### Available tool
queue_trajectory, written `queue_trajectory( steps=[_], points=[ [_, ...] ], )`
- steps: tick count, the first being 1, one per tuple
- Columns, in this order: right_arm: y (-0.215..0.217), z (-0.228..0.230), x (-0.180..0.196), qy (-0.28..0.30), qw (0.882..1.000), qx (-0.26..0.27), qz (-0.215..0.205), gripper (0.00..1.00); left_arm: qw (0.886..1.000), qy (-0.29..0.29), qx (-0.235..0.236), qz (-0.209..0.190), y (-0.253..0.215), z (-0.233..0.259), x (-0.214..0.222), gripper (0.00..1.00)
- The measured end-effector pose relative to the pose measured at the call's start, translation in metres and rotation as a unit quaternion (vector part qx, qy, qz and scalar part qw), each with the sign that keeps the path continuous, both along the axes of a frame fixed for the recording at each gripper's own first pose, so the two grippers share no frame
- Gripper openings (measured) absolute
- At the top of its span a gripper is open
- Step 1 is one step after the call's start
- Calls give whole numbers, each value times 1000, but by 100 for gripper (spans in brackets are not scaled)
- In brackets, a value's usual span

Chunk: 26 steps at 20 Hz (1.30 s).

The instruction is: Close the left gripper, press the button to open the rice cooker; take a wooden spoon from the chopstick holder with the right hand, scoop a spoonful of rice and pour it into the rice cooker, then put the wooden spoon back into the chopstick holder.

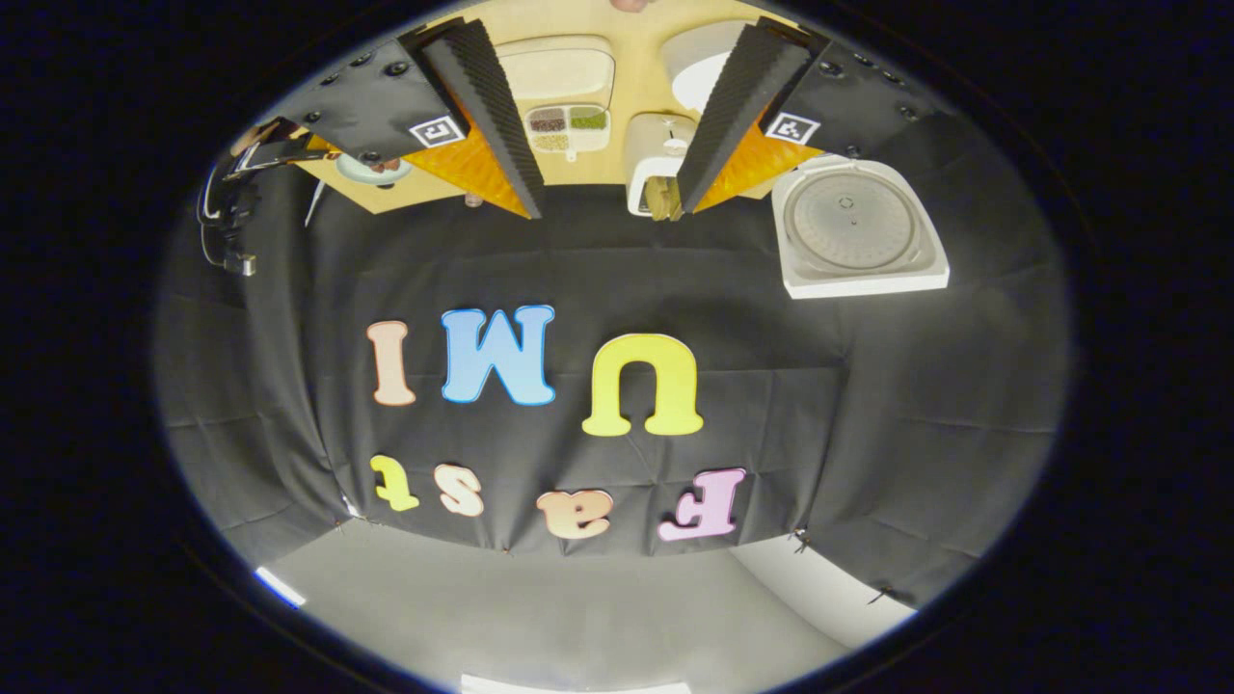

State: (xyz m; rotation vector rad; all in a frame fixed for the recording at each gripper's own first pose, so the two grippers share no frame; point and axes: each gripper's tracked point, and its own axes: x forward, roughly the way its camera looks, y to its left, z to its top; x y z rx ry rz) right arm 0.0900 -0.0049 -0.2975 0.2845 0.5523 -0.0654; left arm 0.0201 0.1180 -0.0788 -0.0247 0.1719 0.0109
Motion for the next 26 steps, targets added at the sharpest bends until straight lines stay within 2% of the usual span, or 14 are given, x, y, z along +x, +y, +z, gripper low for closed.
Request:
queue_trajectory(
  steps=[2, 5, 6, 7, 10, 12, 16, 18, 26],
  points=[
    [4, -10, 9, 10, 1000, 17, 4, 95, 1000, 5, 15, 1, 4, -2, -2, 96],
    [5, -21, 22, 21, 999, 33, 4, 83, 999, 14, 30, 7, 10, -7, -6, 96],
    [8, -22, 23, 22, 999, 38, 9, 85, 999, 14, 31, 8, 10, -8, -6, 96],
    [9, -21, 21, 24, 999, 41, 12, 81, 999, 15, 31, 9, 9, -7, -7, 97],
    [13, -13, 17, 23, 998, 48, 25, 36, 999, 13, 29, 8, 7, -8, -8, 97],
    [17, -2, 6, 14, 998, 52, 41, 36, 1000, 12, 26, 4, 2, -9, -6, 97],
    [39, 4, -4, 5, 996, 69, 63, 14, 1000, 5, 20, -8, -6, -7, -4, 97],
    [46, 11, -8, -2, 995, 56, 79, 14, 1000, -1, 22, -17, -9, -5, -4, 97],
    [55, 85, -15, -52, 995, 33, 82, 14, 999, -9, 20, -26, 5, -9, -9, 97]
  ],
)
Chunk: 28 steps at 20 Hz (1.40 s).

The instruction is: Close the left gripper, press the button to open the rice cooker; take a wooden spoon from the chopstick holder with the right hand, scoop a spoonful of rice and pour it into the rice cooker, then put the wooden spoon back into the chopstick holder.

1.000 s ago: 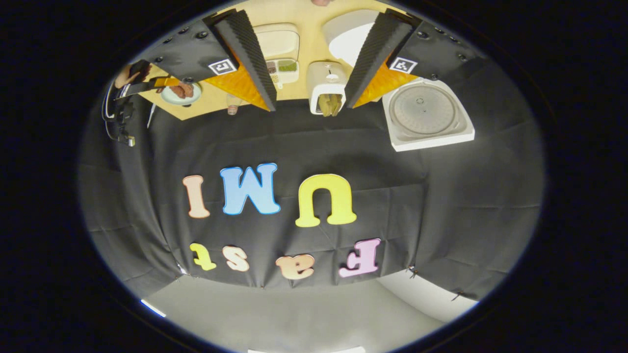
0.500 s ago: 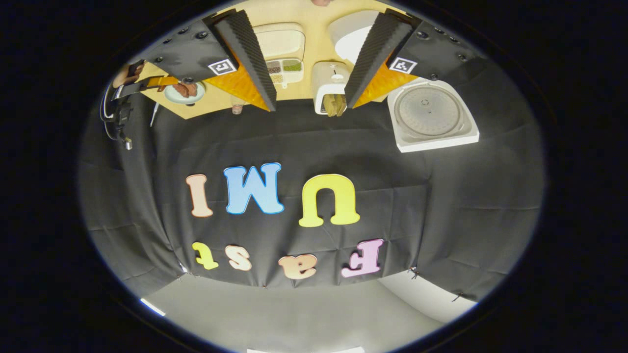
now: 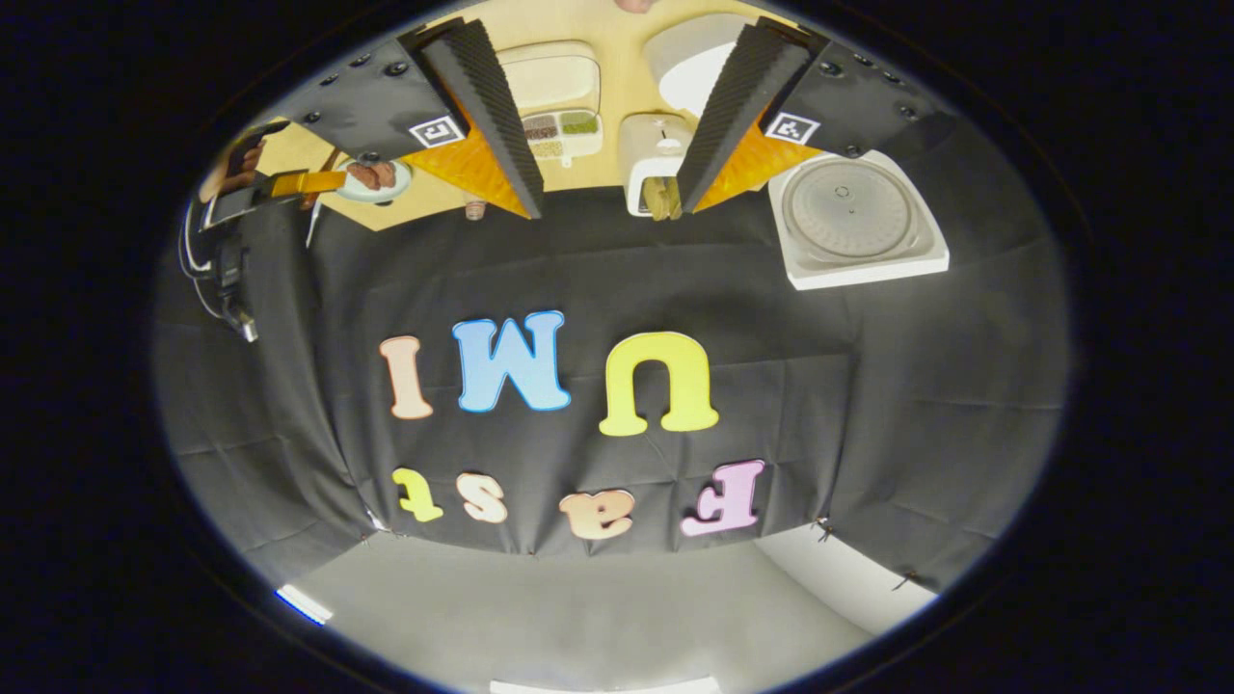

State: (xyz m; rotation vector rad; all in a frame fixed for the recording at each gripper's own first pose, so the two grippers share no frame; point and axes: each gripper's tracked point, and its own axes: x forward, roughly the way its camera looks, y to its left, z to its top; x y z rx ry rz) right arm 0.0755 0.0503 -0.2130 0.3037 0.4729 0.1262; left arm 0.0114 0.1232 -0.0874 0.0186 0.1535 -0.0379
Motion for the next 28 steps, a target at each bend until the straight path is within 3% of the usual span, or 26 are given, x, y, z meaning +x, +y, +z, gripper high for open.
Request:
queue_trajectory(
  steps=[6, 11, 19, 24, 28],
  points=[
    [47, 74, 11, -65, 997, 15, 40, 14, 1000, -3, -7, 7, 31, -7, -2, 97],
    [101, 87, 34, -84, 994, 8, 72, 14, 1000, 6, -18, 23, 62, -21, -6, 97],
    [179, 28, 59, -60, 991, -17, 122, 14, 999, 1, -25, 27, 91, -26, 3, 97],
    [191, -34, 71, -40, 985, -102, 135, 14, 999, 11, -23, 26, 99, -39, 1, 96],
    [201, -77, 71, -15, 980, -136, 147, 14, 999, 24, -31, 29, 105, -53, -1, 97]
  ],
)
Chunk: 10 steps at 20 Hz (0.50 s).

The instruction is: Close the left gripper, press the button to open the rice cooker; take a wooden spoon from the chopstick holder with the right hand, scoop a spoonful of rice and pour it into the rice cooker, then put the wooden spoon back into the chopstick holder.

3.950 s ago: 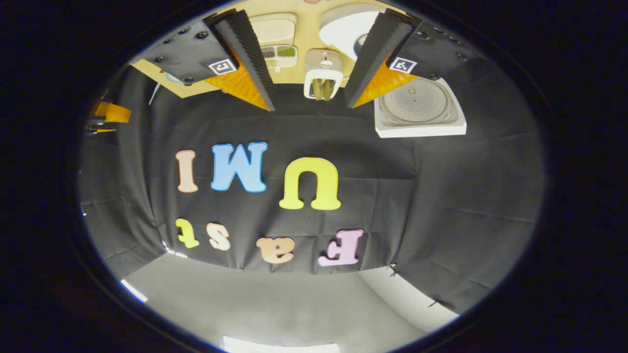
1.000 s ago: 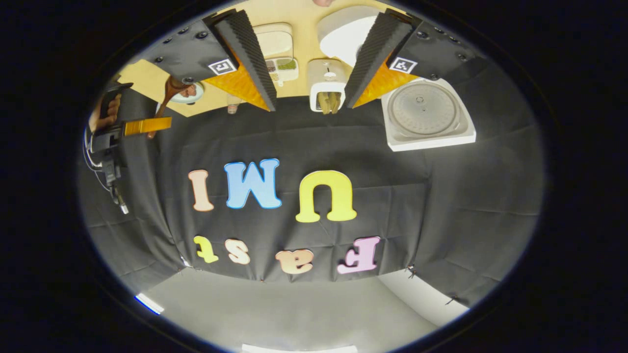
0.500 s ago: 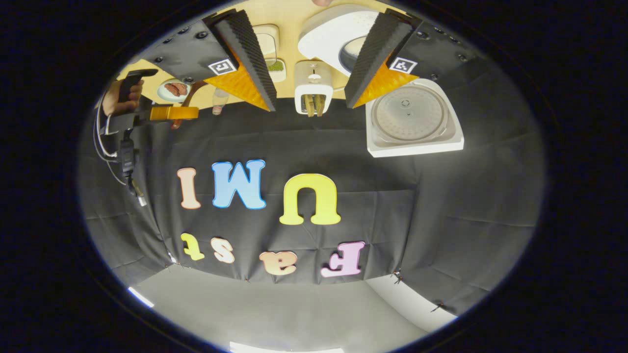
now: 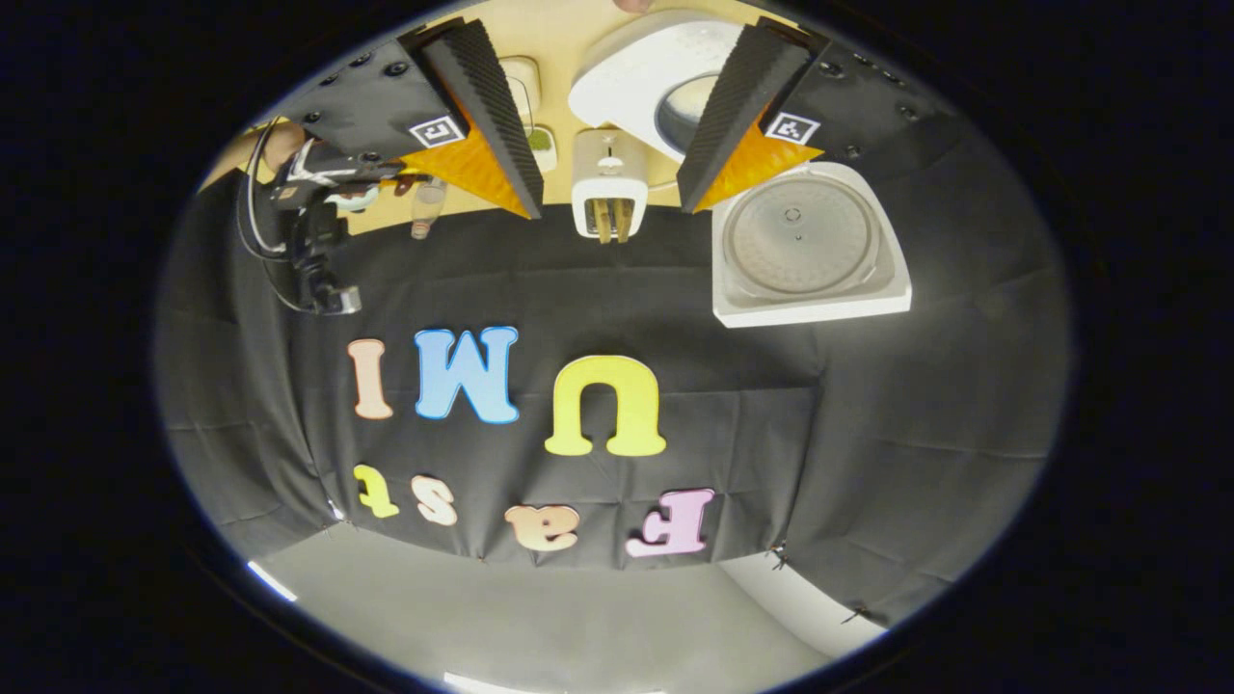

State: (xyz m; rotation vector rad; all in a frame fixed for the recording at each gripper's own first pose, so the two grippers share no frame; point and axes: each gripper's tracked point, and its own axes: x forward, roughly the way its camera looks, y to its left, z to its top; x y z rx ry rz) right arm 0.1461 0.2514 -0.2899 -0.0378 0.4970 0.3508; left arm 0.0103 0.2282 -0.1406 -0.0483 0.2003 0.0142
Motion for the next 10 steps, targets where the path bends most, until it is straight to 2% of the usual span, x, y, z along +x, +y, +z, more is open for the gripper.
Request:
queue_trajectory(
  steps=[4, 6, 8, 10],
  points=[
    [25, -10, -13, 42, 998, 45, 12, 14, 1000, 6, -1, 16, 18, -8, -1, 97],
    [29, -11, -14, 59, 995, 85, -4, 14, 1000, 7, -2, 24, 24, -10, 0, 97],
    [33, -13, -14, 86, 985, 148, -20, 14, 1000, 10, -4, 26, 26, -13, -1, 96],
    [28, -14, -9, 114, 970, 209, -49, 14, 1000, 10, -1, 28, 26, -12, -1, 97]
  ],
)
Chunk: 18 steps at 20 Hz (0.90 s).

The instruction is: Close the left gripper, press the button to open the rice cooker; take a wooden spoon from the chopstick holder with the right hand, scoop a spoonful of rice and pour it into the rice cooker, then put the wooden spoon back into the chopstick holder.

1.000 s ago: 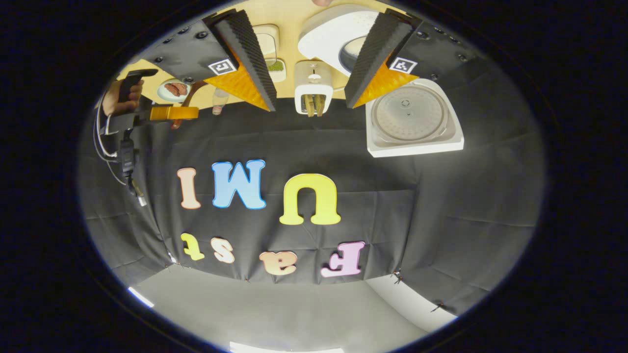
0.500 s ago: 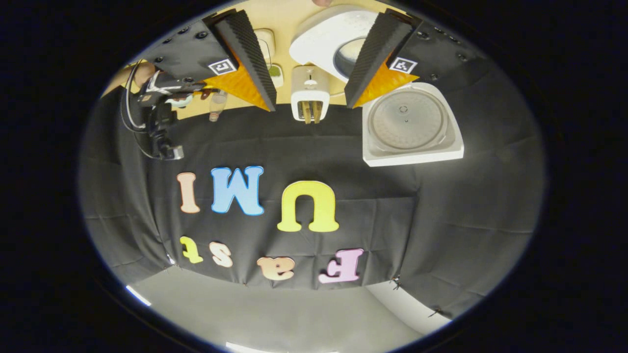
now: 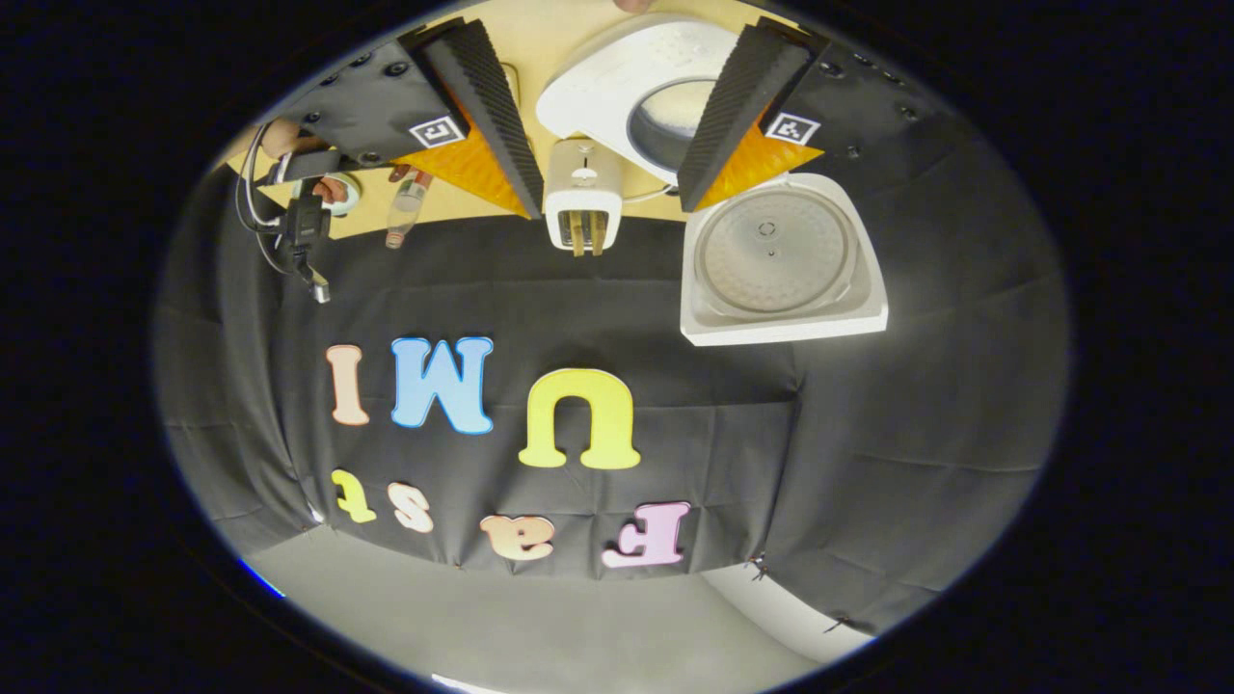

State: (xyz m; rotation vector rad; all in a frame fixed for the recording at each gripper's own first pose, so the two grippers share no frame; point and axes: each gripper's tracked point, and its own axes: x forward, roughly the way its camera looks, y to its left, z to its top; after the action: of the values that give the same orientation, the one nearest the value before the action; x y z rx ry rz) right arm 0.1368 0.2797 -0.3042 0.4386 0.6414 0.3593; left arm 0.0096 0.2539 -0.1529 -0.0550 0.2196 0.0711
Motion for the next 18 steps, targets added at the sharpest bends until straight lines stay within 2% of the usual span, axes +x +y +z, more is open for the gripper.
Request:
queue_trajectory(
  steps=[2, 5, 12, 15, 18],
  points=[
    [-10, -1, 7, 28, 997, 65, -32, 14, 1000, -4, 2, -1, -1, 2, -2, 97],
    [-29, 13, 13, 41, 984, 155, -79, 13, 1000, -11, 6, -5, -4, 8, -2, 98],
    [-65, 71, 16, 11, 962, 240, -130, 13, 999, -25, 16, -18, -15, 16, -1, 97],
    [-73, 104, 15, 0, 947, 288, -145, 14, 999, -35, 16, -26, -17, 21, 0, 96],
    [-78, 135, 11, -14, 933, 324, -154, 14, 999, -34, 15, -17, -6, 16, -3, 96]
  ],
)
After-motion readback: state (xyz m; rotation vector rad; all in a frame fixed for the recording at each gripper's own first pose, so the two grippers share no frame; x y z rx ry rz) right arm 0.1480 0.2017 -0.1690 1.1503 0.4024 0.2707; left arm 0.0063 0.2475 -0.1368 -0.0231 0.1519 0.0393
